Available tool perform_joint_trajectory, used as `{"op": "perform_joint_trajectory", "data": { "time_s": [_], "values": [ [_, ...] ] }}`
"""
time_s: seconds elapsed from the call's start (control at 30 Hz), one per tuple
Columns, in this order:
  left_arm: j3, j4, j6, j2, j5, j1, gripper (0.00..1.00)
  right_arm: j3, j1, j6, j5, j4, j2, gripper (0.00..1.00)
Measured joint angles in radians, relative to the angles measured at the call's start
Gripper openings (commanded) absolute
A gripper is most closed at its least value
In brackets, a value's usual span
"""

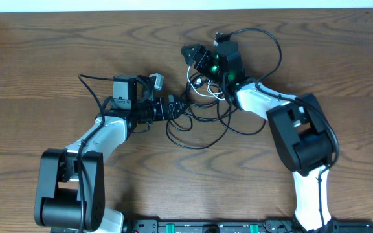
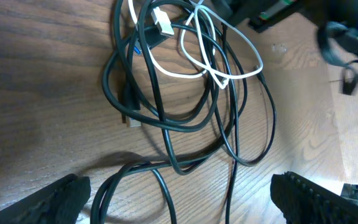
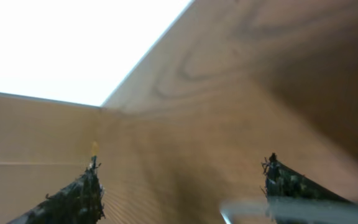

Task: Untangle cables

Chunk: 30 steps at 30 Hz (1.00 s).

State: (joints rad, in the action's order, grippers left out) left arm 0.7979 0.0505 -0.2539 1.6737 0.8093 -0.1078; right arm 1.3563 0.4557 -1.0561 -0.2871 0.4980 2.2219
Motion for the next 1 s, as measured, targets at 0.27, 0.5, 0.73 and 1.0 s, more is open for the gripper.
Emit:
{"op": "perform_joint_trajectory", "data": {
  "time_s": [0.27,0.5,0.73,1.0],
  "values": [
    [0.000,0.001,0.000,0.000,-0.001,0.000,0.99,0.003,-0.001,0.152,-0.053,0.248,0.082,0.01],
    [0.000,0.000,0.000,0.000,0.000,0.000,0.99,0.003,-0.011,0.339,-0.187,0.079,-0.040,0.01],
    [0.000,0.001,0.000,0.000,0.000,0.000,0.99,0.005,-0.047,0.587,-0.245,-0.296,-0.373,0.01],
    [0.000,0.000,0.000,0.000,0.000,0.000,0.99,0.013,-0.048,0.942,-0.443,-0.565,-0.720,0.01]
  ]
}}
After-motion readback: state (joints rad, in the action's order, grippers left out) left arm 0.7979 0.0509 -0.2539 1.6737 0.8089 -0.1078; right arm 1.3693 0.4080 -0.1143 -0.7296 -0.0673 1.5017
